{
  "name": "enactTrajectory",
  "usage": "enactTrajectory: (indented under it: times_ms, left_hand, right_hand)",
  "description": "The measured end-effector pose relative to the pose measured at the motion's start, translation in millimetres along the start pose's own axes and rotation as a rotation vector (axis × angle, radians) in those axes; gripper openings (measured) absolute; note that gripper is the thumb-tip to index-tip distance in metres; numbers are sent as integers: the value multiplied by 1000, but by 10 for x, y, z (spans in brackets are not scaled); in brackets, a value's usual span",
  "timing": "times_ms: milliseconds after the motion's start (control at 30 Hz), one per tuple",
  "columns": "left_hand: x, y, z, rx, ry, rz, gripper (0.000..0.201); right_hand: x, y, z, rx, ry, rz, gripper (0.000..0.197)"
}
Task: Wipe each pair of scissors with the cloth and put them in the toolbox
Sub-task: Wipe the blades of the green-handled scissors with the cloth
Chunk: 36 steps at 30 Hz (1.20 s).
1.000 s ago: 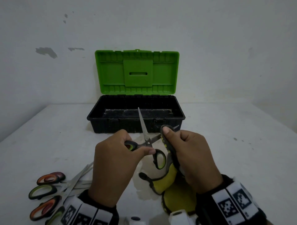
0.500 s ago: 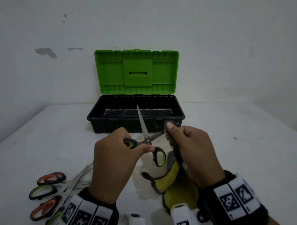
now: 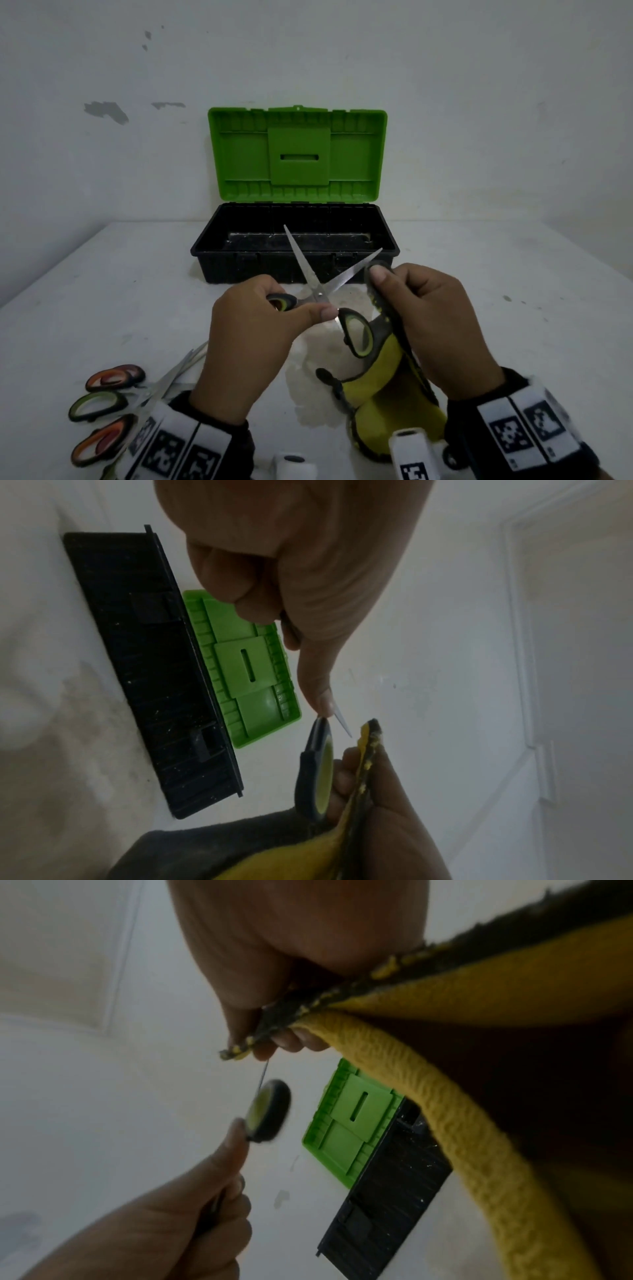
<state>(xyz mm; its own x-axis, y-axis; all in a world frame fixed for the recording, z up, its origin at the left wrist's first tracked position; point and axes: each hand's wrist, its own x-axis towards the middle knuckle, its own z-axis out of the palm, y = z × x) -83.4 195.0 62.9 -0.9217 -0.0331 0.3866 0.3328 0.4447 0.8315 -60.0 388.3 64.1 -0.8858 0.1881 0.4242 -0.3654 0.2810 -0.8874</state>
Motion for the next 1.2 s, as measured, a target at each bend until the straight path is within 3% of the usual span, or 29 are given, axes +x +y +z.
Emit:
enactTrajectory:
  times_ms: [133,267,433,600,767,900,1067,1200]
  left_hand:
    - [2,31,-16,-94,-117,-56,57]
    - [10,43,-56,-91,-178,-61,58]
    - [-1,69,-68,-91,-163,-26,61]
    - [-10,64,-53,-143,-221,-70,55]
    - [-24,40,-5,-129,-198,-54,60]
    - [-24,40,-38,-109,-197,-49,58]
    - [-15,10,-12,-57,-172,-30,61]
    - [-25,15,-3,-67,-186,-39,61]
  right_hand:
    - [-37,9,92,-33,-159,-28,45]
    - [-26,3,133,-28,-208,24,44]
    - [42,15,96,12,-93,0,40]
    - [-7,4,117,51,-172,2,31]
    - [90,12,21,47,-12,19,45]
    - [32,-21,44,71,-97,31,45]
    - [166,57,-68,76,34,55,55]
    - [70,36,-10,116,-33,86,56]
